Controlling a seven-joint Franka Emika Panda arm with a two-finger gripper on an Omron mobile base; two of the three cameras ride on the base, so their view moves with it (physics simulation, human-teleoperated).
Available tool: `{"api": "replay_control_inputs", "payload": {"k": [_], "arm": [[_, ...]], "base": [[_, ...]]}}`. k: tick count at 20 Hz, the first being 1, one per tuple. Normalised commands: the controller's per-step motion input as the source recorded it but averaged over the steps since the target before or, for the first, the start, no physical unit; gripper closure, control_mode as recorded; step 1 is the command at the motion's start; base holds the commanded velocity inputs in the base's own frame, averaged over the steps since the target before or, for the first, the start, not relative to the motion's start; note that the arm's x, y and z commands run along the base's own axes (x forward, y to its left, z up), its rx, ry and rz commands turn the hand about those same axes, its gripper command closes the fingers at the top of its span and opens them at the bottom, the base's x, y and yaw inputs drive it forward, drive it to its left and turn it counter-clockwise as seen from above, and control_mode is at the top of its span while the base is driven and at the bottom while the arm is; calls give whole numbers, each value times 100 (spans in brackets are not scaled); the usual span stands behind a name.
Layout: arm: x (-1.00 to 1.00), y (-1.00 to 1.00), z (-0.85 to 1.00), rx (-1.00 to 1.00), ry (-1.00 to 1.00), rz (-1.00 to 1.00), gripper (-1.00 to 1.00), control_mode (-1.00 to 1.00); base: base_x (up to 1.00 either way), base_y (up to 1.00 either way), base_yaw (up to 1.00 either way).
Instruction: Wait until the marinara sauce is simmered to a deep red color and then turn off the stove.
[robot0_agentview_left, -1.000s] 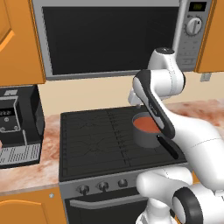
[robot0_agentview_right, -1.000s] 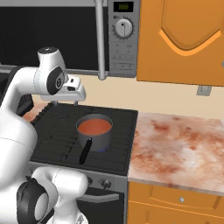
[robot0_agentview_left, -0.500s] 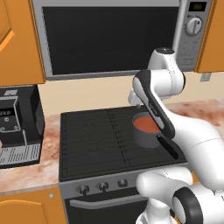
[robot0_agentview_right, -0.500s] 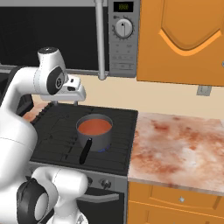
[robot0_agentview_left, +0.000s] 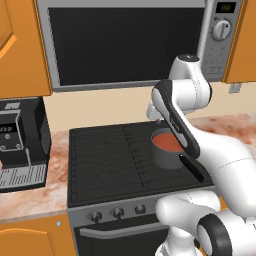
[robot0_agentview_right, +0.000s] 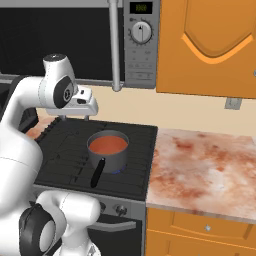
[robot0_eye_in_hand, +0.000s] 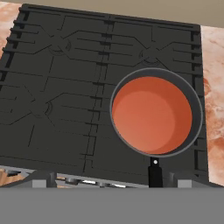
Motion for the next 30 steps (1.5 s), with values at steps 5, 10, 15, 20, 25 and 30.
{"api": "replay_control_inputs", "payload": {"k": [5, 10, 15, 20, 25, 30], "arm": [[0, 0, 0, 0, 0, 0, -100, -100], [0, 0, 0, 0, 0, 0, -100, -100], [0, 0, 0, 0, 0, 0, -100, -100], [0, 0, 0, 0, 0, 0, -100, -100], [0, 0, 0, 0, 0, 0, -100, -100], [0, 0, 0, 0, 0, 0, -100, -100]], "base": [[0, 0, 0], [0, 0, 0], [0, 0, 0], [0, 0, 0], [0, 0, 0], [0, 0, 0]]}}
